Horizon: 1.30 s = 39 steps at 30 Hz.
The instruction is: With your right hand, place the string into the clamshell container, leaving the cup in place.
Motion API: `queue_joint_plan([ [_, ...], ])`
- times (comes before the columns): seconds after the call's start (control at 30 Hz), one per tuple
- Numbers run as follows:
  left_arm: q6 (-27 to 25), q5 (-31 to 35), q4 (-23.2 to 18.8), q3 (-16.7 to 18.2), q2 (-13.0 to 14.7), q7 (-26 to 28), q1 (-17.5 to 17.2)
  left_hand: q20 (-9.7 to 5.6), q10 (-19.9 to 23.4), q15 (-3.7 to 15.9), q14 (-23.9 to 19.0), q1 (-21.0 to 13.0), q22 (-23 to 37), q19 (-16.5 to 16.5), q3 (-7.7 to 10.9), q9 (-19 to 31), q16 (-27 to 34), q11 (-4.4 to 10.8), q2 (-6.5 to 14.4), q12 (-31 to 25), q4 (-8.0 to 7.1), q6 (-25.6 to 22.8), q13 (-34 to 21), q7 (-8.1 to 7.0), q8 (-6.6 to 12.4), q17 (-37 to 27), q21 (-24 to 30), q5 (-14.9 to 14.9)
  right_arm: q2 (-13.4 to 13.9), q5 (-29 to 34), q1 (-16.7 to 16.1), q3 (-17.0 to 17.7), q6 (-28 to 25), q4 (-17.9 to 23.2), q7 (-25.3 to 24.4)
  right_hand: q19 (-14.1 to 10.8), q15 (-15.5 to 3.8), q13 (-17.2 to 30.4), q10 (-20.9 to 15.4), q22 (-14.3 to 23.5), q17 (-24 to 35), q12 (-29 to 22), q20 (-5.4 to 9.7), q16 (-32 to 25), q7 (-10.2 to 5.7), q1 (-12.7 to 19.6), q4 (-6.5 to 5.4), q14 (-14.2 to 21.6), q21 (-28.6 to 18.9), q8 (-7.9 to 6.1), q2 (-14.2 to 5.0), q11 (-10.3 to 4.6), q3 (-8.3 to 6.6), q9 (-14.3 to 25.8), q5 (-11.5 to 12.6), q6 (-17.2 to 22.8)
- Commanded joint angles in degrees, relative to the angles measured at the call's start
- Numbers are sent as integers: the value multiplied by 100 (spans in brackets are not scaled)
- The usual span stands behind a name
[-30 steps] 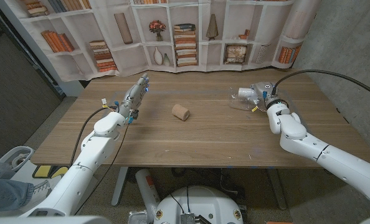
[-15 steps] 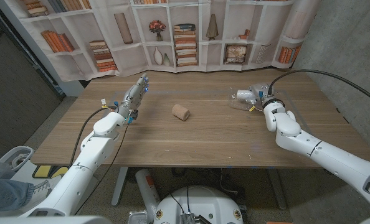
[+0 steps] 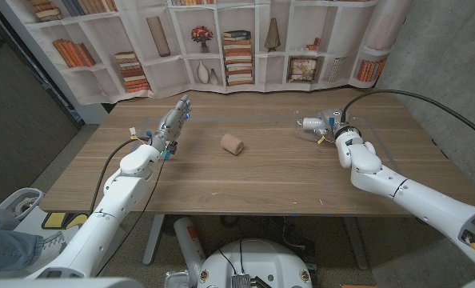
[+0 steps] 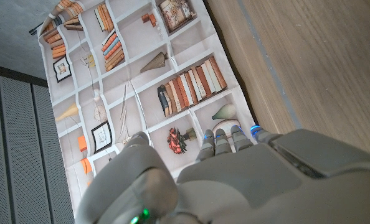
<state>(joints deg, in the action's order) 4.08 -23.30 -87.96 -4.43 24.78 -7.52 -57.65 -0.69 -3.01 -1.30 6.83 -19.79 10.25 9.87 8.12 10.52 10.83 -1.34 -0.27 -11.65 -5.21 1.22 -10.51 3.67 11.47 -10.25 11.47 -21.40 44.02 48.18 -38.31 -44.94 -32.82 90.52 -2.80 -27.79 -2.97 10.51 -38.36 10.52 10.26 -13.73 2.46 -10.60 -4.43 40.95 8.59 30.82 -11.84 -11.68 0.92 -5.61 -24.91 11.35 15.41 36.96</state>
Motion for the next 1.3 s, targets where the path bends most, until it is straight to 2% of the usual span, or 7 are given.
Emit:
queue_joint_plan([
  [0.03, 5, -21, 41, -22, -45, -23, 1, 8, -13, -13, 26, -19, 20, 42, -31, 21, -12, 13, 41, 13, 3, -17, -17, -9, -17, -15, 6, -2, -43, -82, 84, -88, 43, -92, 13, -15, -567, 9, 24, 12, 14, 20, 251, 12, -182, 35, -102, -31, 2, -3, -81, 18, -103, 6, -26, 114],
  [0.13, -5, -5, 17, -28, -36, -16, 3, 7, -15, -18, 33, -20, 20, 42, -34, 21, -14, -3, 43, 14, 3, -17, -17, -10, -17, -15, 6, -1, -37, -92, 87, -91, 39, -83, 8, -5, -554, 10, 44, 12, 14, 33, 234, 14, -175, 18, -108, -42, 6, 16, -68, -2, -91, 7, -35, 67],
  [0.4, 12, -13, 50, -27, -35, -39, 22, 3, -18, -21, 32, -24, 20, 41, -41, 21, -14, 8, 48, 15, 3, -19, -17, -8, -17, -15, 7, 2, 15, -102, 92, -100, 36, -12, 78, 30, -482, 16, 190, 13, 29, 109, 171, 23, -183, -154, -180, -147, 19, 111, 19, 71, 14, 7, -80, -223],
  [0.63, 47, -28, 144, -36, -46, -105, 77, 12, -12, -13, 31, -26, 20, 40, -47, 21, -13, 12, 51, 12, 4, -20, -17, -10, -17, -15, 8, 4, 45, -66, 111, -111, 15, 79, 171, 87, -370, 24, 492, 12, 35, 220, 71, 33, -259, -293, -217, -293, 35, 169, 112, 99, 100, 7, -91, -612],
  [0.73, 89, -32, 180, -35, -59, -126, 94, 19, -9, -14, 31, -27, 20, 46, -49, 21, -13, 14, 52, 11, 4, -18, -18, -7, -17, -15, 6, 4, 58, -38, 102, -103, -2, 136, 181, 102, -349, 28, 583, 12, 37, 238, 33, 40, -290, -338, -225, -371, 37, 188, 144, 180, 127, 6, -85, -817],
  [0.9, 118, -51, 265, -42, -77, -171, 128, 27, -9, -12, 30, -29, 20, 54, -54, 21, -12, 20, 55, 11, 4, -23, -18, -8, -15, -15, 3, 6, 95, -32, 88, -79, 19, 222, 237, 112, -334, 31, 644, 10, 27, 238, -11, 32, -419, -370, -208, -408, 36, 221, 222, 176, 164, 6, -65, -1182],
  [1.3, 159, -62, 332, -34, -100, -204, 129, 17, -2, -5, 26, -33, 21, 54, -63, 21, -11, 30, 61, 9, 4, -22, -18, -12, -16, -16, 4, 9, 121, 49, 58, -50, -6, 335, 352, 225, -184, 39, 1071, 9, 29, 307, -168, 54, -321, -473, -209, -667, 61, 193, 347, 318, 245, 8, 12, -1777],
])
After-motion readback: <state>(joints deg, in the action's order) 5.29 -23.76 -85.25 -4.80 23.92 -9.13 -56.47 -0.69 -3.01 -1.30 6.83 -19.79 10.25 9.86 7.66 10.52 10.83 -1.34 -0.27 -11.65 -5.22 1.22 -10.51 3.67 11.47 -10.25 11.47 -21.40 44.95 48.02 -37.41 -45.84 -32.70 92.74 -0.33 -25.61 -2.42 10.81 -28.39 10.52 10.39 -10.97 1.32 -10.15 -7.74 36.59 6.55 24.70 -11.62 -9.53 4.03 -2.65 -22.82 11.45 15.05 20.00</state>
